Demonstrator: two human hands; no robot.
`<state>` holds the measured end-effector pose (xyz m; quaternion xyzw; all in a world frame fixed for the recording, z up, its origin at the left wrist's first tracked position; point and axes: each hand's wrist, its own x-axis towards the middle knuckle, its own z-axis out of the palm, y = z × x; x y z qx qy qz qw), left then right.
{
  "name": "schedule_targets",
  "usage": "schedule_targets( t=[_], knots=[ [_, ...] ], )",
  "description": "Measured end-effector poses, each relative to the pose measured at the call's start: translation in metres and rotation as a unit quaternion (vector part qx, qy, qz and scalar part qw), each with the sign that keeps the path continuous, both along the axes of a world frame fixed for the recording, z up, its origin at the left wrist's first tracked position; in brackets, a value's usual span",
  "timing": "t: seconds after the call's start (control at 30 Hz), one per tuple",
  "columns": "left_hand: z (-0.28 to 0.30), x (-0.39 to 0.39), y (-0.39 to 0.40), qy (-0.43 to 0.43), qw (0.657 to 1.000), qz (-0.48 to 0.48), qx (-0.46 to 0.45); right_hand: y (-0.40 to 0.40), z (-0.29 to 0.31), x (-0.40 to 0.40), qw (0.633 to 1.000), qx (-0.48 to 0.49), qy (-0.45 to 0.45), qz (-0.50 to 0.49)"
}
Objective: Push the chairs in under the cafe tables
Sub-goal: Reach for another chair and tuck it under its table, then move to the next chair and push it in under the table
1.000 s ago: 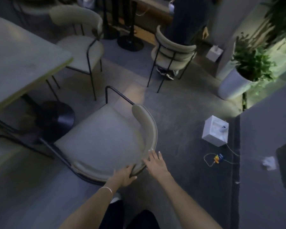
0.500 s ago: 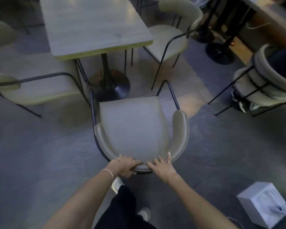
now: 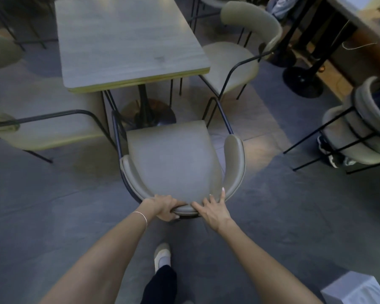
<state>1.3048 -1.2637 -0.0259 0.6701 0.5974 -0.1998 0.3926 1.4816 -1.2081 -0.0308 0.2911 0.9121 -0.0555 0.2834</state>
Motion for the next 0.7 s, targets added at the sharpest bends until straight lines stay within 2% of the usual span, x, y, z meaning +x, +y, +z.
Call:
schedule_targets(
  t=[0.53,0.7],
  knots=[
    [-0.007,-0.109,0.111,-0.014,0.998,0.056,0.005,0.12,-0.003,-0.114,0.999,0.019,0.015,0.023],
    [-0.012,-0.114,0.119,-0.022,0.995,0.085,-0.038,0.128,-0.005,-0.118,1.0,-0.02,-0.009,0.007]
  ],
)
